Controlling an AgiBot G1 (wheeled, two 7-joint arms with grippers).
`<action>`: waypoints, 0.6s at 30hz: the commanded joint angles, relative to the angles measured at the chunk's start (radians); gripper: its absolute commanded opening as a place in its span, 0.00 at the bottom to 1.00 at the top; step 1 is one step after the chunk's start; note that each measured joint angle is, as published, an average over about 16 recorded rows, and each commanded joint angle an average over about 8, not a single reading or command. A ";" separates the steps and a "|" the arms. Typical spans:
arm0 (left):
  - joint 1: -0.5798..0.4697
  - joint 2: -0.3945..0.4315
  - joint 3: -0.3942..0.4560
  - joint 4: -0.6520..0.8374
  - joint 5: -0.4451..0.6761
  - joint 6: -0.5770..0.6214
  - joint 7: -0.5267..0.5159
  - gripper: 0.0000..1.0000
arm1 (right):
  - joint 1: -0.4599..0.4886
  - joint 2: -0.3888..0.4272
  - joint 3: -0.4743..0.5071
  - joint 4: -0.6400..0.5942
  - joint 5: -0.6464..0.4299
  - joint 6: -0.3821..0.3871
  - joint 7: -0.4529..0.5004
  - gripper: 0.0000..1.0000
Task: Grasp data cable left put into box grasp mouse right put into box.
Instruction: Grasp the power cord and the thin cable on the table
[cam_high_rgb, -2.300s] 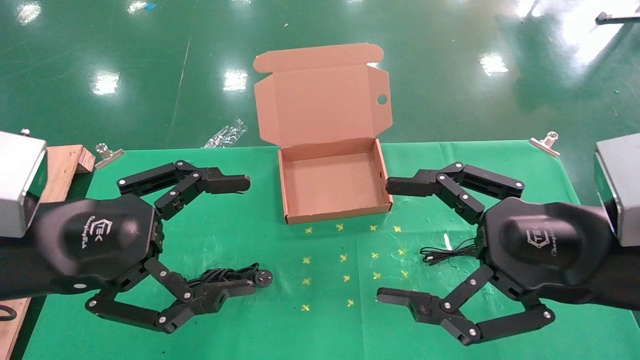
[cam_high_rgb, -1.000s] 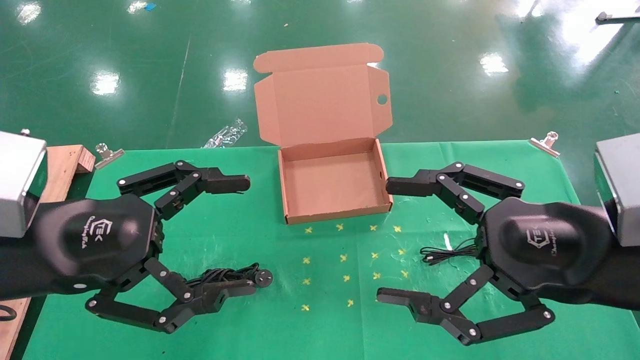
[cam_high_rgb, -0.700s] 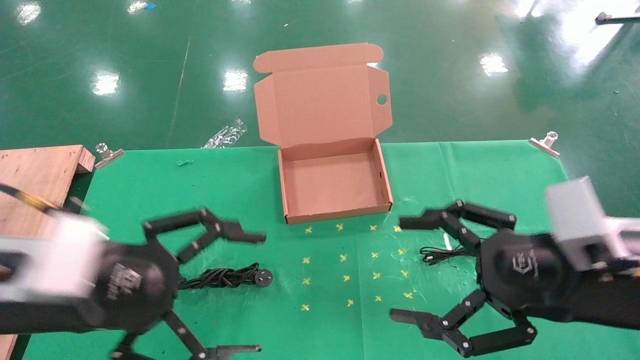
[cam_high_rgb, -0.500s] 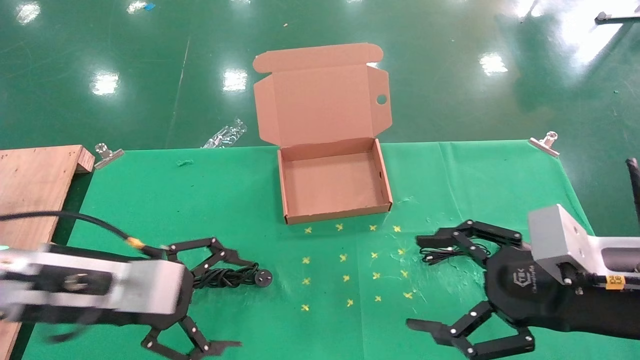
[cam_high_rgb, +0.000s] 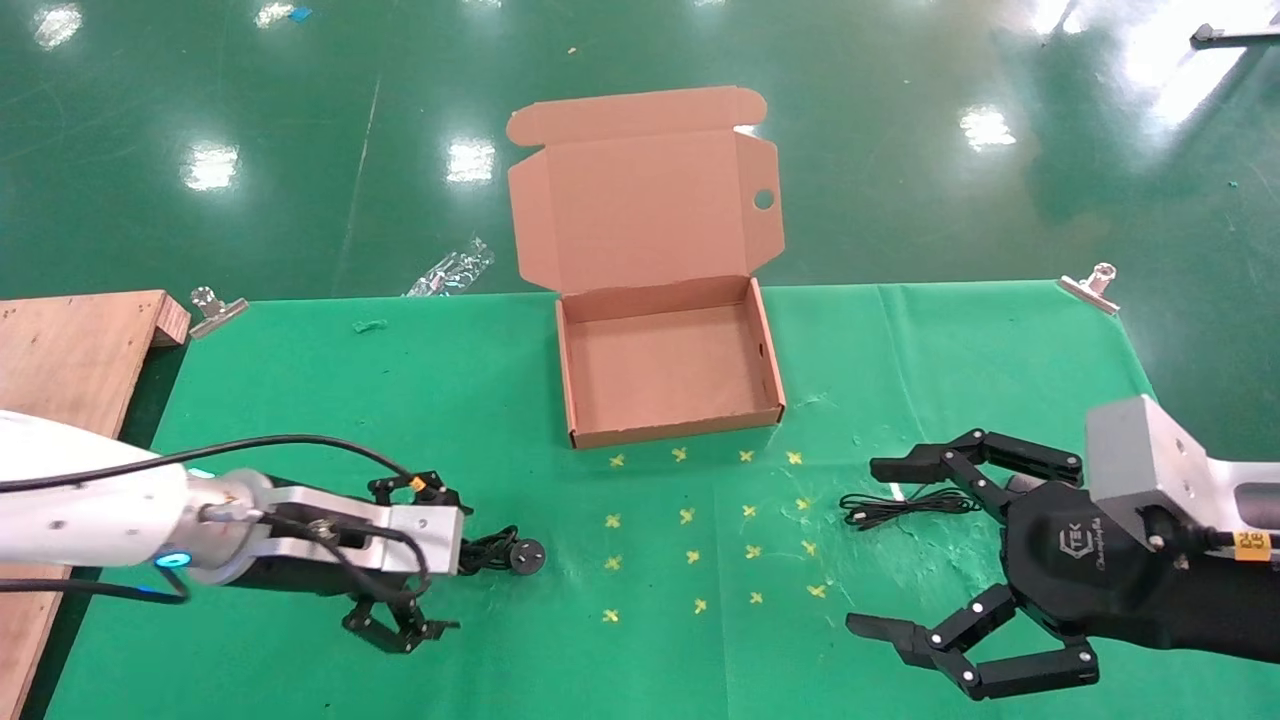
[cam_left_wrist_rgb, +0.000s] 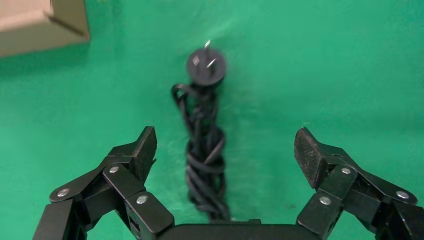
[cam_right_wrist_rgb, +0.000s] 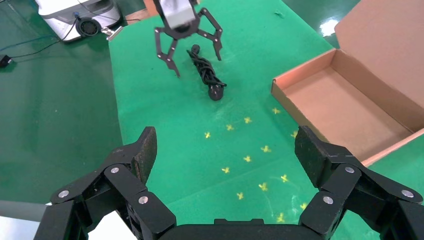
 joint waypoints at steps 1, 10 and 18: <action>0.004 0.021 0.015 0.008 0.053 -0.029 -0.015 1.00 | -0.001 0.003 0.001 0.003 0.000 0.002 0.002 1.00; -0.005 0.090 0.053 0.082 0.176 -0.090 -0.026 1.00 | 0.026 0.001 -0.011 0.008 -0.028 -0.009 0.017 1.00; -0.008 0.100 0.063 0.111 0.206 -0.096 -0.036 1.00 | 0.042 0.004 -0.028 0.011 -0.065 -0.021 0.028 1.00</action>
